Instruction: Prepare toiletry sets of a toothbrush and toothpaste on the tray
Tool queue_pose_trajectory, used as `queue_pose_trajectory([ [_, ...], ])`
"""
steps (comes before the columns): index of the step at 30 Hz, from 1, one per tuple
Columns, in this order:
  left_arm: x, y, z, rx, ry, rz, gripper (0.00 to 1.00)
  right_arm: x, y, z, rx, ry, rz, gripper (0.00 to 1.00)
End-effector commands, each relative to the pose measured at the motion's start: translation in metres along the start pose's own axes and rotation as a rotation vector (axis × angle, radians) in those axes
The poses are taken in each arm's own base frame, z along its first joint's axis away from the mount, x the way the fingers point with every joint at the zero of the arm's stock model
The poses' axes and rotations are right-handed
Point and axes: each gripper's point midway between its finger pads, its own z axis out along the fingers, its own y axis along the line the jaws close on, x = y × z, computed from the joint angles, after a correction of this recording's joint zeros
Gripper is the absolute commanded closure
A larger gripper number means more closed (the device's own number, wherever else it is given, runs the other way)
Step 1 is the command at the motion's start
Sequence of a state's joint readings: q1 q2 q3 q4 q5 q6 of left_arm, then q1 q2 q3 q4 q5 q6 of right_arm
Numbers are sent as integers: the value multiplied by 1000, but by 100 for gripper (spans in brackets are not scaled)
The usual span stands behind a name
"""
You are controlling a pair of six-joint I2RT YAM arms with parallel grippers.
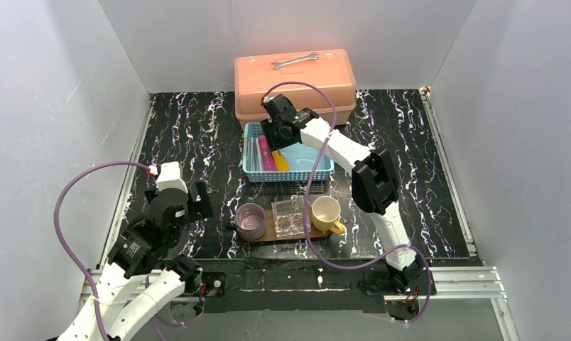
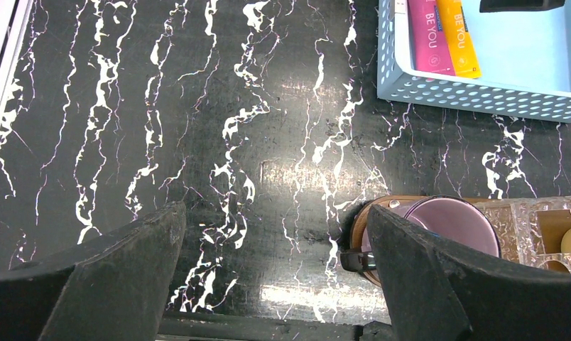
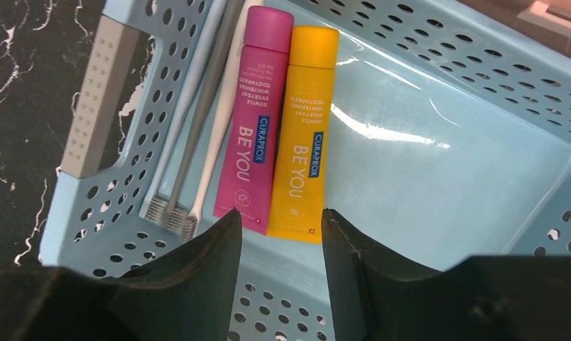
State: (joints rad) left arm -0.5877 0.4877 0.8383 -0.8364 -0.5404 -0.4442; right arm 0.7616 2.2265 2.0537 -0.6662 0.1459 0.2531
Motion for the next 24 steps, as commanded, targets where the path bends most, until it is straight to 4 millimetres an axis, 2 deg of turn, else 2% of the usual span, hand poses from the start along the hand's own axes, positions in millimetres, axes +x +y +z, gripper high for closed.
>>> queue_pose_trajectory([
  [1, 2, 0, 3, -4, 6, 20, 1, -11, -1, 3, -15, -19, 1, 47],
  [13, 2, -1, 4, -4, 10, 24, 1, 8, -3, 36, -17, 43, 12, 48],
  [24, 2, -1, 4, -5, 10, 25, 1, 26, -8, 53, -2, 88, 14, 51],
])
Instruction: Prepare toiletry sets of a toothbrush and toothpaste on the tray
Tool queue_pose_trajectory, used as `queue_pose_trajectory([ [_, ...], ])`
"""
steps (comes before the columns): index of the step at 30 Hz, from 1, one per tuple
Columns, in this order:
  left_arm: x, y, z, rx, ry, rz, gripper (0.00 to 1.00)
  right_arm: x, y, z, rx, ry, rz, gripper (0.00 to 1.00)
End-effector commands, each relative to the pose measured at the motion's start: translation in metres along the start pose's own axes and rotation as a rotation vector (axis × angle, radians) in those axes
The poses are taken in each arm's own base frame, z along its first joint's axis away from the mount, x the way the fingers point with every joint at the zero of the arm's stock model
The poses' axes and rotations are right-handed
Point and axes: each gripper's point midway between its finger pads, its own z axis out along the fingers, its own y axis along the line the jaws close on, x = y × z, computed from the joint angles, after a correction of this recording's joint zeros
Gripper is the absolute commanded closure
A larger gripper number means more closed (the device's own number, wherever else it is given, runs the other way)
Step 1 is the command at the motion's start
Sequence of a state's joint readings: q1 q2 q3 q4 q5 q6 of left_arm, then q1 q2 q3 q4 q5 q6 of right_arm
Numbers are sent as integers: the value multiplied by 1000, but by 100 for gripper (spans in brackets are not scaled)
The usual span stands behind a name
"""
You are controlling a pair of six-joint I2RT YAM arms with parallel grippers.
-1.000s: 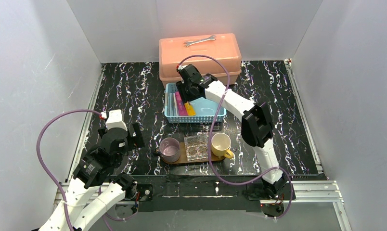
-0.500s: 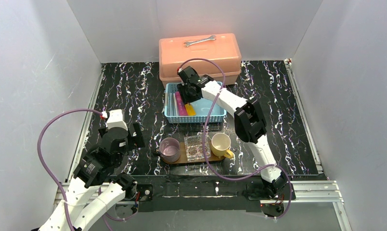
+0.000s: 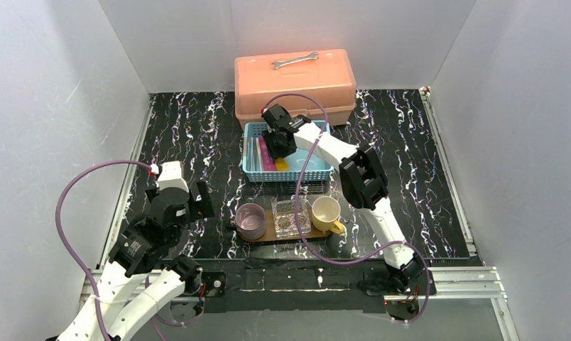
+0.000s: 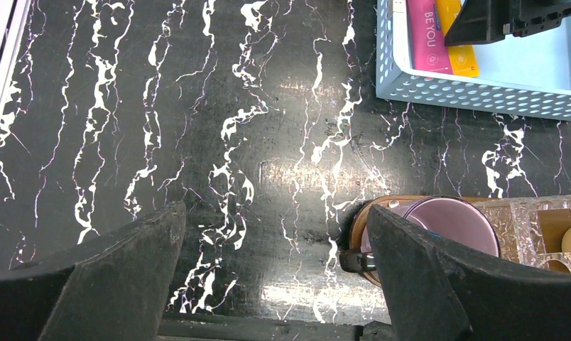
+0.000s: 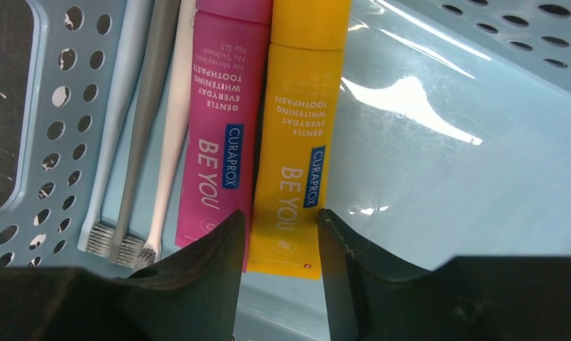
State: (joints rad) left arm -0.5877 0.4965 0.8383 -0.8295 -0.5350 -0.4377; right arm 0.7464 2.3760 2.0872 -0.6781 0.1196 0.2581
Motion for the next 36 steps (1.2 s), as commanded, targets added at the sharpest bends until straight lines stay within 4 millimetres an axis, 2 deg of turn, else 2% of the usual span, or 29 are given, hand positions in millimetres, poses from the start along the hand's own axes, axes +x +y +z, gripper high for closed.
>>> queue_pose_trajectory([
  [1, 2, 1, 2, -9, 6, 18, 1, -14, 2, -2, -18, -36, 4, 52],
  [9, 2, 1, 2, -10, 5, 19, 1, 5, -5, 10, 11, 23, -1, 54],
  [12, 2, 1, 2, -10, 5, 18, 1, 10, -7, 10, 16, 36, -6, 62],
  [15, 2, 1, 2, -10, 6, 19, 1, 12, -7, 9, 19, 36, -10, 74],
  [21, 3, 1, 3, -10, 8, 20, 1, -1, -10, -9, 35, -5, -20, 91],
  [23, 3, 1, 3, -10, 9, 21, 1, -7, -11, -17, 40, -24, -22, 93],
  [24, 3, 1, 3, -11, 9, 21, 1, -10, -11, -21, 39, -33, -21, 92],
  [26, 3, 1, 3, -11, 10, 21, 1, -16, -9, -29, 31, -58, -19, 73],
  [27, 3, 1, 3, -11, 10, 22, 1, -19, -7, -33, 26, -69, -15, 67],
  [29, 3, 1, 3, -12, 12, 23, 1, -24, -5, -38, 15, -82, -8, 61],
  [36, 3, 0, 4, -13, 15, 25, 1, -38, 1, -42, -7, -131, 21, 56],
])
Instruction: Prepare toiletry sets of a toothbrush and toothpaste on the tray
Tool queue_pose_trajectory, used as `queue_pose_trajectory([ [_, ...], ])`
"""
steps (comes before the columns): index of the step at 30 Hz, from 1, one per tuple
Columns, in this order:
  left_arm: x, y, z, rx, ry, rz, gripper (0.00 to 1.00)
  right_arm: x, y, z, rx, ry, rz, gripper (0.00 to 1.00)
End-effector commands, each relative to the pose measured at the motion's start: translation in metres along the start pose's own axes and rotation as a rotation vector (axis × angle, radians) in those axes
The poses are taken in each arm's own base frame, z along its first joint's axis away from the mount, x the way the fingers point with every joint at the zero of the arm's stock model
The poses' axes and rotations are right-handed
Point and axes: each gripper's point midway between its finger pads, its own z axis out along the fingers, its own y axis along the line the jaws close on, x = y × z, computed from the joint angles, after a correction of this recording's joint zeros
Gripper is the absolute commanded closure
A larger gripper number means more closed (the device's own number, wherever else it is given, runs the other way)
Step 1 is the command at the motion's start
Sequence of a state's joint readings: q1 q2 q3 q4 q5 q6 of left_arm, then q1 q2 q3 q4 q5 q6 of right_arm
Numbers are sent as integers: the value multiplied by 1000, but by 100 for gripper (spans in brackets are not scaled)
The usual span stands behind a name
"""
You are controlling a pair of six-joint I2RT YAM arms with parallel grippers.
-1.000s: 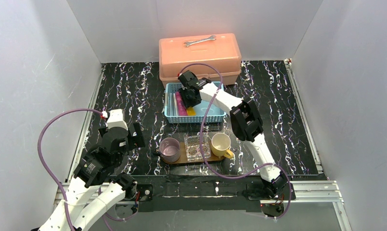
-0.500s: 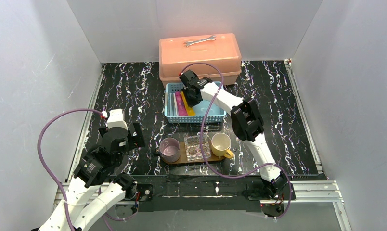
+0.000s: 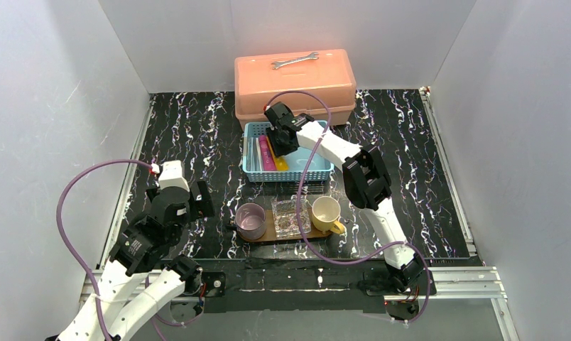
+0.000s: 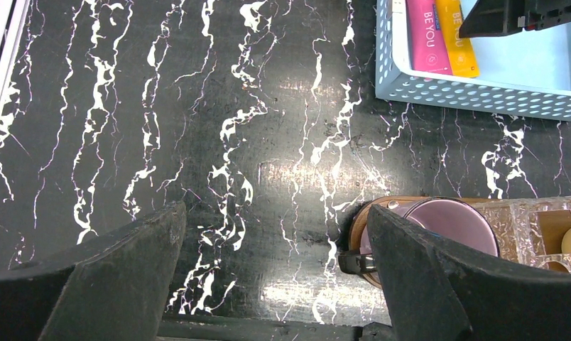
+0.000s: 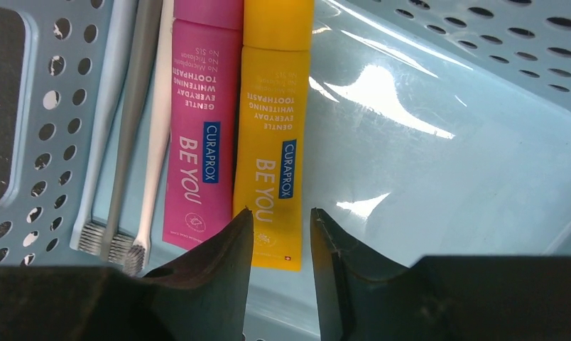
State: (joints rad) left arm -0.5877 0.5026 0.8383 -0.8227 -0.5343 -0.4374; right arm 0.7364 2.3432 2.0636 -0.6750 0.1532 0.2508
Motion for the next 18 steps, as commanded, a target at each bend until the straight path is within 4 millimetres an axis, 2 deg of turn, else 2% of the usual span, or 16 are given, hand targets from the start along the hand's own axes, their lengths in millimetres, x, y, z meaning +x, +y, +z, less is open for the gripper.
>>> queue_pose_trajectory([
  [1, 4, 1, 3, -14, 16, 26, 1, -34, 12, -31, -46, -114, 26, 56],
  [8, 4, 2, 3, -15, 17, 27, 1, -41, 15, -16, -45, -133, 47, 56],
  [18, 4, 2, 4, -19, 20, 32, 1, -35, 17, 6, -46, -117, 60, 55],
])
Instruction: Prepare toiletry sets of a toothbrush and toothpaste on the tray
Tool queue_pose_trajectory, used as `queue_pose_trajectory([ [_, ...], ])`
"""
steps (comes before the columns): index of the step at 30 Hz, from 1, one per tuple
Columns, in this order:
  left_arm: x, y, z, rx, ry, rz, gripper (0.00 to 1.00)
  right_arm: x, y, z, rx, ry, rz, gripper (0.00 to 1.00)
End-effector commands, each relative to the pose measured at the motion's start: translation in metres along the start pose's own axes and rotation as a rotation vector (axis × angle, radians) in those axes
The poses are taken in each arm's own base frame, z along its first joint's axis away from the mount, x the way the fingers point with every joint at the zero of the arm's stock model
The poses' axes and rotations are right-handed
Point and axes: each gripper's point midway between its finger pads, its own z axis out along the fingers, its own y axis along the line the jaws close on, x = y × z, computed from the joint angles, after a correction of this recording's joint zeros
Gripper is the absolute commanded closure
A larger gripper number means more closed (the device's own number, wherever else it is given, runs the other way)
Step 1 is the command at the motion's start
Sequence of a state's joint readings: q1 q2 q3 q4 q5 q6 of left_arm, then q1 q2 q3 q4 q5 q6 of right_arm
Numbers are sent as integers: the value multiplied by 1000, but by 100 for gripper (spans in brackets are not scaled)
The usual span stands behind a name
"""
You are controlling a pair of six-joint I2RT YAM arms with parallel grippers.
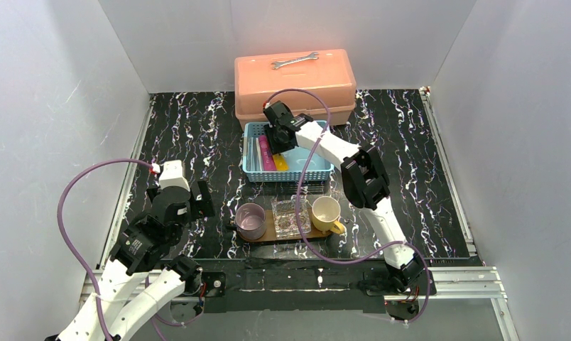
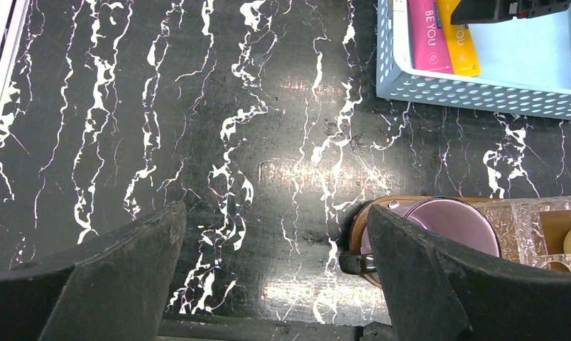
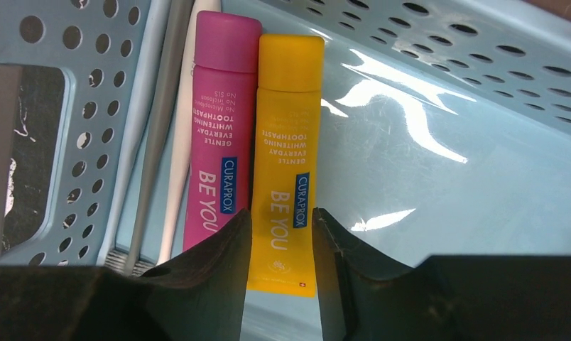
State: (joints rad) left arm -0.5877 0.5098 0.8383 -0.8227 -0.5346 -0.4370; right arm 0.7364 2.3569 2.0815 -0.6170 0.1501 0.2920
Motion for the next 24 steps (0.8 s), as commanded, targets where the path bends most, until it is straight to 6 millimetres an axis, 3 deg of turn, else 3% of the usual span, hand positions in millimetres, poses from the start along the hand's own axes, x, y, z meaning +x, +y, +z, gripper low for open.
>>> queue_pose_trajectory([
  [1, 3, 2, 3, -16, 15, 29, 1, -17, 11, 5, -26, -55, 14, 55],
  [10, 4, 2, 4, -25, 22, 35, 1, -5, 5, 22, 2, -27, -5, 54],
  [19, 4, 2, 5, -28, 23, 36, 1, 19, -10, 39, 61, 43, -52, 52],
  [24, 4, 2, 5, -28, 24, 39, 1, 22, -15, 36, 77, 47, -65, 60],
])
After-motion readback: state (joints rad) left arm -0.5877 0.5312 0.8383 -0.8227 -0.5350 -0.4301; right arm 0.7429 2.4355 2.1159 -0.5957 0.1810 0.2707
